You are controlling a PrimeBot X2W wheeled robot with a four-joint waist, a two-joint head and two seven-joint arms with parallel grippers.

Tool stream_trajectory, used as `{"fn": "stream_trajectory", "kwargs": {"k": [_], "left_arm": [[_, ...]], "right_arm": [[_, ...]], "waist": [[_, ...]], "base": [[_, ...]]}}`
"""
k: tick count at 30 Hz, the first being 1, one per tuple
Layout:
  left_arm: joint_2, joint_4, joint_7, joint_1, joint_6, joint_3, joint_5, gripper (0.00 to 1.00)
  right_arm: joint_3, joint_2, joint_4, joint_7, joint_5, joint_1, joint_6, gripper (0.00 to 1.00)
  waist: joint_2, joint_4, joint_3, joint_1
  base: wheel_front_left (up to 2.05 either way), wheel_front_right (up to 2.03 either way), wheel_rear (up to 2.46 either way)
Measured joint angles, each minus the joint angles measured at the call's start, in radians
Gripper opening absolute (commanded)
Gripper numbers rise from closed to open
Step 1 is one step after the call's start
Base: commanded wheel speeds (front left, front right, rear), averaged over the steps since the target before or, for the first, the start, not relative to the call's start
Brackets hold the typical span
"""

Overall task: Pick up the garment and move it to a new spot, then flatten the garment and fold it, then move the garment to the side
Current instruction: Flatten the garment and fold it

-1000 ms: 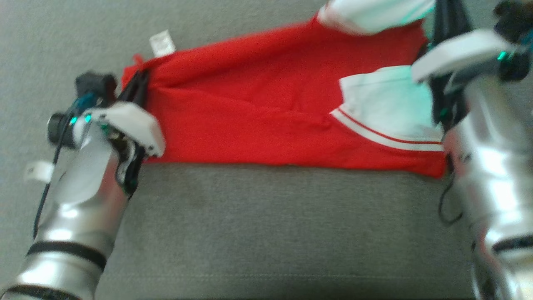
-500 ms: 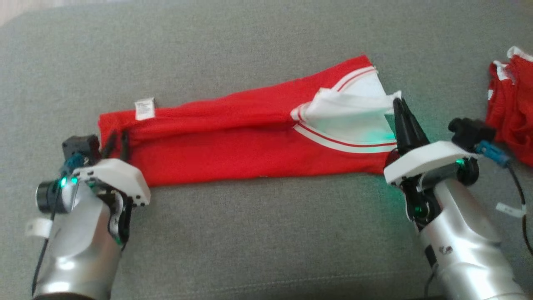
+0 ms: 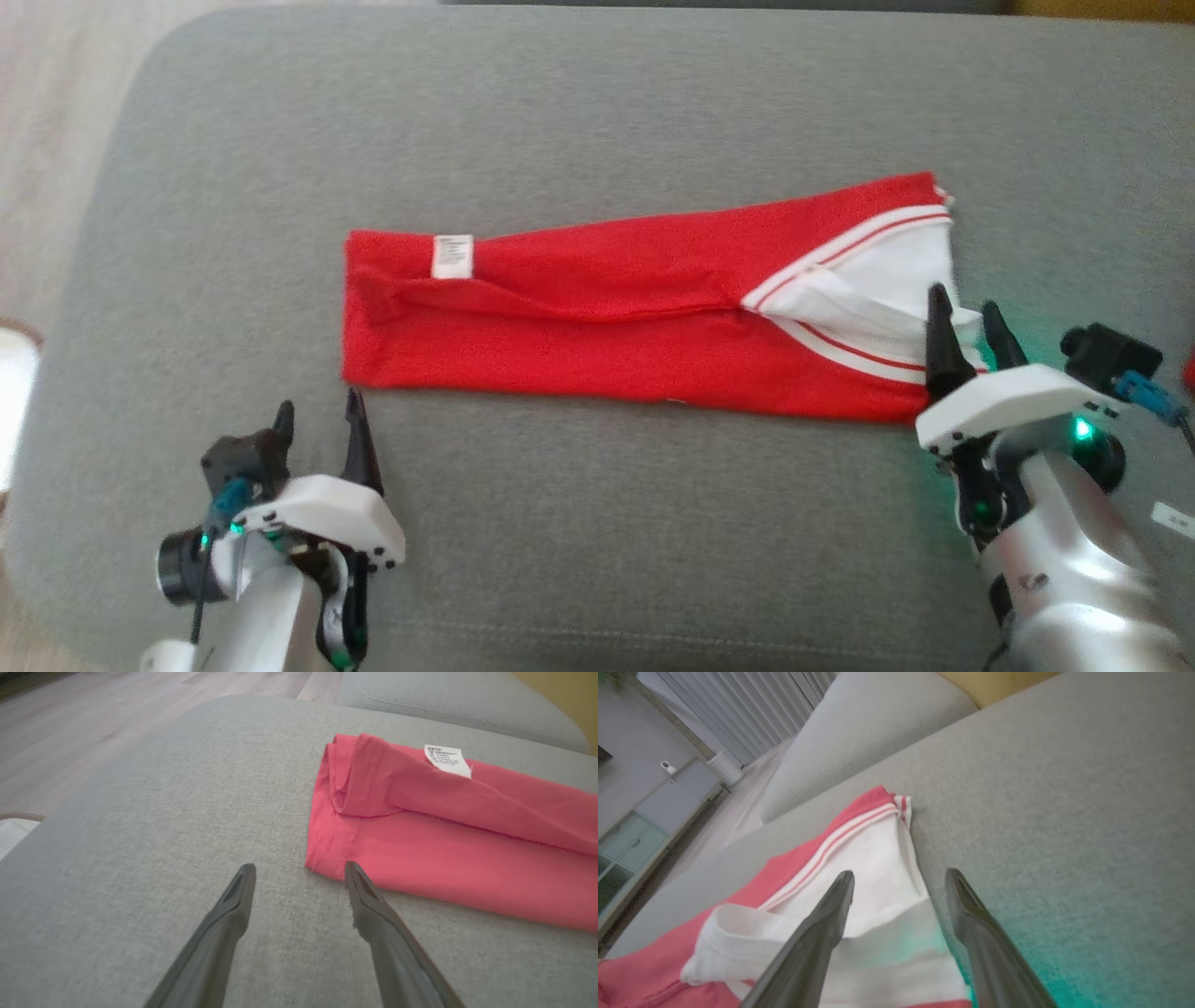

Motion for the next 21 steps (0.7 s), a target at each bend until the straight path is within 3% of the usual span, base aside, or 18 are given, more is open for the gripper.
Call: {"fn": "stream_trajectory", "kwargs": {"k": [7, 8, 9, 10, 21], "left_arm": [[-0.022, -0.038, 0.000, 0.040, -0.024, 0.011, 0.026, 1.00], [-0.023, -0.039, 0.000, 0.044, -0.030, 0.012, 0.026, 1.00], [-0.023, -0.039, 0.000, 0.045, -0.032, 0.014, 0.027, 1.00], [-0.023, -0.040, 0.000, 0.046, -0.033, 0.016, 0.032, 1.00], [-0.027, -0.062, 0.000, 0.046, -0.054, -0.008, 0.026, 1.00]], "right_arm": [[-0.040, -0.023, 0.161, 0.001, -0.082, -0.049, 0.000, 1.00], [-0.039, -0.023, 0.177, 0.007, -0.083, -0.062, 0.000, 0.86], [-0.038, -0.023, 0.187, 0.010, -0.085, -0.072, 0.000, 0.40], [-0.035, -0.023, 0.192, 0.013, -0.085, -0.079, 0.000, 0.00], [-0.012, -0.032, 0.196, -0.024, -0.077, -0.082, 0.000, 0.00]], "waist": [[0.0000, 0.080, 0.006, 0.0000], [0.0000, 0.086, 0.007, 0.0000], [0.0000, 0.090, 0.008, 0.0000], [0.0000, 0.092, 0.008, 0.0000], [0.0000, 0.032, -0.022, 0.0000]], "base": [[0.00, 0.00, 0.00], [0.00, 0.00, 0.00], [0.00, 0.00, 0.00], [0.00, 0.00, 0.00], [0.00, 0.00, 0.00]]}}
